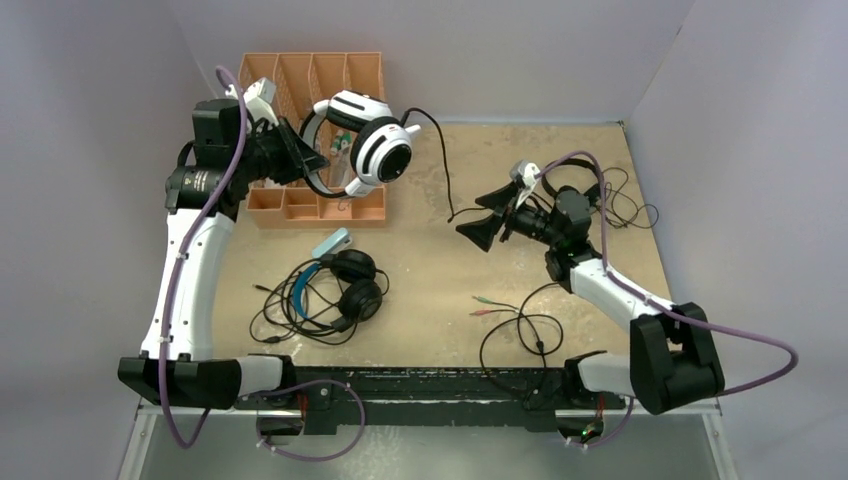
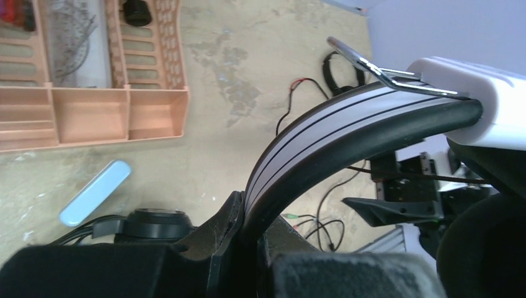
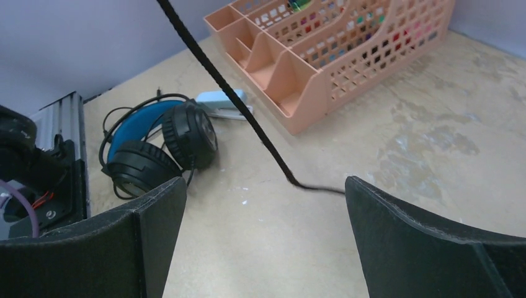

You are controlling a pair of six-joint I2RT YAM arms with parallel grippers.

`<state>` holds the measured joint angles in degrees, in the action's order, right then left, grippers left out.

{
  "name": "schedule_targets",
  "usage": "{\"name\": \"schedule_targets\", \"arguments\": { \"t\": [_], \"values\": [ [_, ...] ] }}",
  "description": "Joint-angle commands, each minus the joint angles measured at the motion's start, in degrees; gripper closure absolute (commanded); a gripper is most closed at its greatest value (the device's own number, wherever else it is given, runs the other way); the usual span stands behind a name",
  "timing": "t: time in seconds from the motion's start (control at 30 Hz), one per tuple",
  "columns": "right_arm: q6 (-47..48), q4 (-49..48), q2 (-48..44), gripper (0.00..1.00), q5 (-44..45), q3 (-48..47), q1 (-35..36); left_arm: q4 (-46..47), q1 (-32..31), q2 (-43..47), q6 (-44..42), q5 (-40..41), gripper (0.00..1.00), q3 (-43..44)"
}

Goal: Wrap the headphones
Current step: Wrap the headphones cable around the headphones.

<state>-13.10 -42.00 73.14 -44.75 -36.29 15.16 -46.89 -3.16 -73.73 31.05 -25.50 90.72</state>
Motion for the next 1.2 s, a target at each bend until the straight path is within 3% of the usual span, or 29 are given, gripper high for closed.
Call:
{"name": "schedule_targets", "arguments": {
  "t": [0.0,0.17,0.33,0.53,0.83,0.97,1.07,1.17],
  "values": [
    [-0.38,-13.08,1.11,0.01,-1.91,1.16,2.66,9.62,-0.06,2.37,6.02,-9.57,1.00,2.32],
    [6.02,-17.24,3.44,0.02,2.63,3.04,3.96,12.02,-0.03,3.40,8.21,-12.04,1.00,6.14],
    [9.88,-28.83,6.58,0.05,5.28,6.97,4.05,12.29,-0.03,3.00,9.50,-12.30,1.00,11.82],
    [8.15,-34.32,9.38,0.12,7.32,7.18,4.00,14.37,-0.06,2.96,11.53,-12.90,1.00,16.98],
    [2.47,-42.85,14.61,0.15,4.78,5.26,4.81,16.92,-0.02,3.90,13.40,-13.97,1.00,18.04],
    [0.58,-45.61,15.30,0.24,5.95,5.32,4.85,16.15,-0.01,4.08,12.37,-14.18,1.00,17.65],
    [-2.28,-47.00,15.42,0.40,6.18,4.82,4.80,15.90,-0.04,4.29,11.67,-14.39,1.00,16.18],
    [-3.31,-47.67,13.99,0.50,7.64,5.20,4.80,15.47,-0.05,4.45,10.86,-14.56,1.00,14.73]
  ]
}}
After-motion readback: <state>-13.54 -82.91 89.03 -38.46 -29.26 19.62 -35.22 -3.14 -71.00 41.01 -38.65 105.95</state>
